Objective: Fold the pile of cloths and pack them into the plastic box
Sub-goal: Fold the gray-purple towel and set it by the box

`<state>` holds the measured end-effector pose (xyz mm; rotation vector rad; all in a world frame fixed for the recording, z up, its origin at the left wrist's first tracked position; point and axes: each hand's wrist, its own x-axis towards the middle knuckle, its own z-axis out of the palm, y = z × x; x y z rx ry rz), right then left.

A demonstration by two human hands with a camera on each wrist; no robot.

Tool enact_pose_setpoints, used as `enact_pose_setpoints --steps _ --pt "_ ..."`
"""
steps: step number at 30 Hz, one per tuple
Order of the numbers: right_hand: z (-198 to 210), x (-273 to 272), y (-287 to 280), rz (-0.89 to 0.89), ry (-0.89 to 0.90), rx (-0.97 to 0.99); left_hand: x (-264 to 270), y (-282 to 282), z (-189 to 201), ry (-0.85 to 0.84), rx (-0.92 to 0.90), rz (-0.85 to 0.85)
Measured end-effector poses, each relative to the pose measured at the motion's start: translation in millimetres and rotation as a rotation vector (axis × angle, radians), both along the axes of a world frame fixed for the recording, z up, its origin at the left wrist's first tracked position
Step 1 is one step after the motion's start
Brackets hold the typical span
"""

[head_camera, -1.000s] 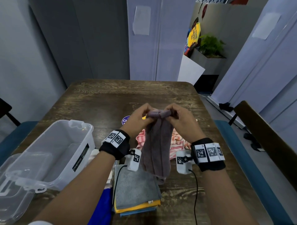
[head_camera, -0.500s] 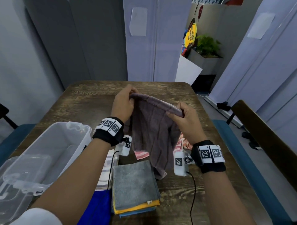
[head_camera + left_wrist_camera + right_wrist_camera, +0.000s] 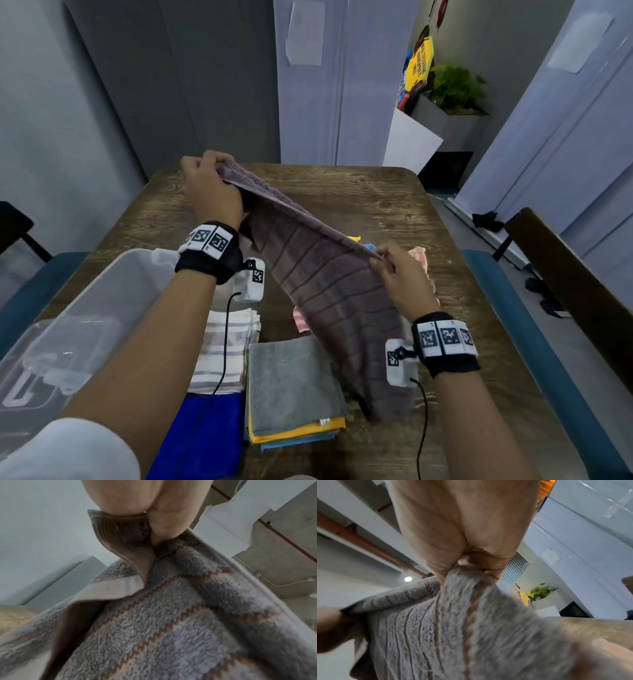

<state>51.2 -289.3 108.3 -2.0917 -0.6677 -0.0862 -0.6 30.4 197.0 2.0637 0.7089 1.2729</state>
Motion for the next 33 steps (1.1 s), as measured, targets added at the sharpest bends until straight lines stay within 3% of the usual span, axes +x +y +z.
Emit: enact_pose_setpoints --steps 6,9,13,16,18,21,23,26,31,33 --pt "-70 18 -12 -0.203 0.009 -0.306 -3 12 0 0.078 0.081 -0.010" --pt "-89 16 -21 -0.304 0.079 -0.385 -4 16 -4 0.041 0.007 -0.083" --pt "-109 7 -22 -0.260 0.396 -0.158 -5 5 -6 0.063 -0.074 -0.229" --pt "-109 -2 -9 -0.286 0.782 0.260 -3 -10 -9 0.057 -0.233 -0.353" --pt "-99 -2 -4 -0.327 0.875 0.448 -4 -20 -14 0.063 -0.294 -0.418" --pt "-88 3 -2 -0.384 0.805 0.531 -10 -32 -27 0.125 -0.291 -0.582" --pt "-79 7 -3 -0.426 0.634 0.417 -16 -40 -42 0.254 -0.263 -0.714" --pt "-55 8 8 -0.411 0.454 0.338 -24 -44 -67 0.357 -0.263 -0.768" --pt "-5 -2 49 -0.105 0.346 0.429 -33 -61 -70 0.201 -0.592 -0.857" --pt "9 -9 62 0.071 0.357 0.486 -38 -71 -64 0.202 -0.598 -0.907"
